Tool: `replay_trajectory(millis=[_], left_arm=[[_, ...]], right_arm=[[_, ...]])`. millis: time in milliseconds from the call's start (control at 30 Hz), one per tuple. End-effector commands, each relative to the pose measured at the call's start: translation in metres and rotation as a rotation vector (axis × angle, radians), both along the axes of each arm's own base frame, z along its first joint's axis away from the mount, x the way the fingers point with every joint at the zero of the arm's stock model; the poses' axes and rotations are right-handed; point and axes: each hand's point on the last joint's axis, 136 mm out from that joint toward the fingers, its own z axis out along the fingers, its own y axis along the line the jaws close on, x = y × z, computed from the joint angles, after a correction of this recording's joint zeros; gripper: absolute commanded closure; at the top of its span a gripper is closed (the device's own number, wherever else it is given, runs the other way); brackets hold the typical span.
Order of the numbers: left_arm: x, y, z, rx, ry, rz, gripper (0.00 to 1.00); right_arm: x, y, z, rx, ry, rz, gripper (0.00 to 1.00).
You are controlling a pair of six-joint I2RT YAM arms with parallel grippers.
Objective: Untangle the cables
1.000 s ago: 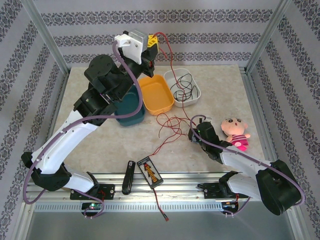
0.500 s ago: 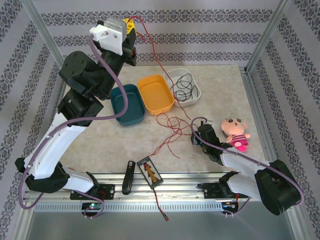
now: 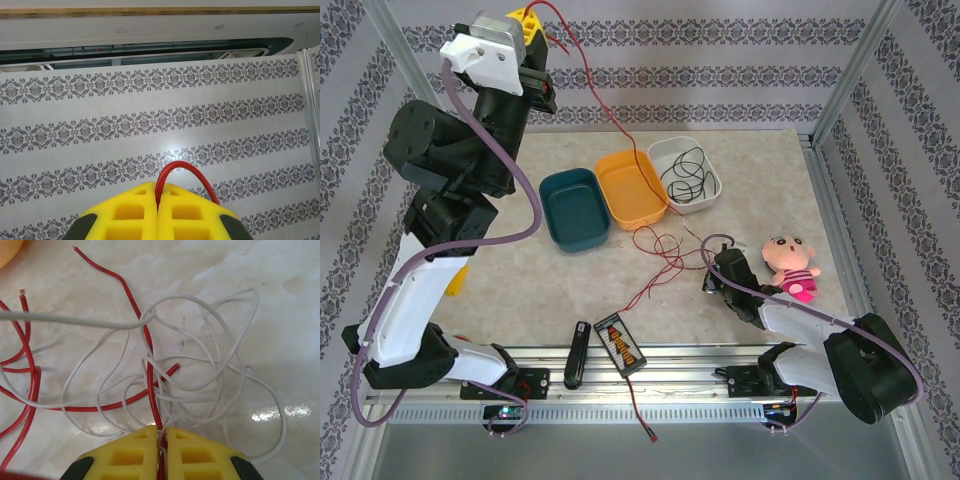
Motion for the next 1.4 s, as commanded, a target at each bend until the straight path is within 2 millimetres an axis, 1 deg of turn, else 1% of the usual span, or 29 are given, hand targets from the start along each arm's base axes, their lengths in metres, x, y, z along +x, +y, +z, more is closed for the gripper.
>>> replay_trajectory(millis=[0, 100, 233, 267, 367, 433, 567, 667, 733, 767, 833, 900, 1033, 1100, 1167, 1267, 1367], left_arm=[[0.002, -0.004, -0.017, 0.033, 0.053, -0.035, 1.0], [0.001, -0.012, -0.033, 0.045, 0.09, -0.091, 1.0], [0.001, -0.007, -0.044, 0.046, 0.102, -0.072, 1.0], [0.001, -0.009, -0.049, 0.055, 0.119, -0.082, 1.0], [-0.008, -0.021, -0.072, 0.083, 0.2, -0.192, 1.0], [-0.019, -0.034, -0.09, 0.097, 0.256, -0.305, 1.0], [-0.047, -0.062, -0.124, 0.12, 0.37, -0.557, 1.0], [-0.063, -0.076, -0.149, 0.135, 0.458, -0.687, 1.0], [-0.065, -0.074, -0.163, 0.133, 0.502, -0.684, 1.0], [-0.061, -0.067, -0.17, 0.126, 0.515, -0.641, 1.0], [-0.054, -0.045, -0.177, 0.105, 0.516, -0.516, 1.0], [-0.051, -0.018, -0.179, 0.085, 0.506, -0.383, 1.0], [-0.062, 0.032, -0.172, 0.034, 0.449, -0.21, 1.0], [-0.075, 0.06, -0.165, -0.016, 0.393, -0.141, 1.0], [-0.087, 0.08, -0.16, -0.055, 0.354, -0.102, 1.0], [-0.102, 0.105, -0.154, -0.1, 0.31, -0.056, 1.0], [-0.109, 0.119, -0.153, -0.115, 0.297, -0.016, 1.0]], right_arm=[[0.004, 0.001, 0.003, 0.014, -0.005, -0.011, 0.93], [0.004, 0.001, 0.007, 0.008, -0.01, -0.002, 0.93], [0.003, -0.003, 0.009, -0.01, -0.013, -0.001, 0.96], [0.01, 0.001, 0.021, 0.004, -0.039, -0.003, 0.98], [0.016, 0.007, 0.038, 0.024, -0.077, 0.033, 1.0], [0.022, 0.011, 0.055, 0.024, -0.105, 0.05, 1.0], [0.034, 0.018, 0.093, 0.031, -0.178, 0.084, 1.0], [0.037, 0.016, 0.11, 0.027, -0.207, 0.08, 1.0], [0.036, 0.008, 0.117, 0.017, -0.213, 0.052, 1.0], [0.036, 0.002, 0.118, 0.008, -0.211, 0.031, 1.0], [0.033, -0.013, 0.117, -0.005, -0.199, -0.022, 1.0], [0.029, -0.031, 0.112, -0.014, -0.174, -0.078, 1.0], [0.018, -0.062, 0.103, -0.031, -0.131, -0.182, 1.0], [0.012, -0.074, 0.098, -0.024, -0.106, -0.223, 1.0], [0.01, -0.077, 0.093, -0.006, -0.091, -0.224, 1.0], [0.008, -0.078, 0.085, 0.006, -0.065, -0.226, 1.0], [0.007, -0.073, 0.08, 0.031, -0.055, -0.211, 1.0]])
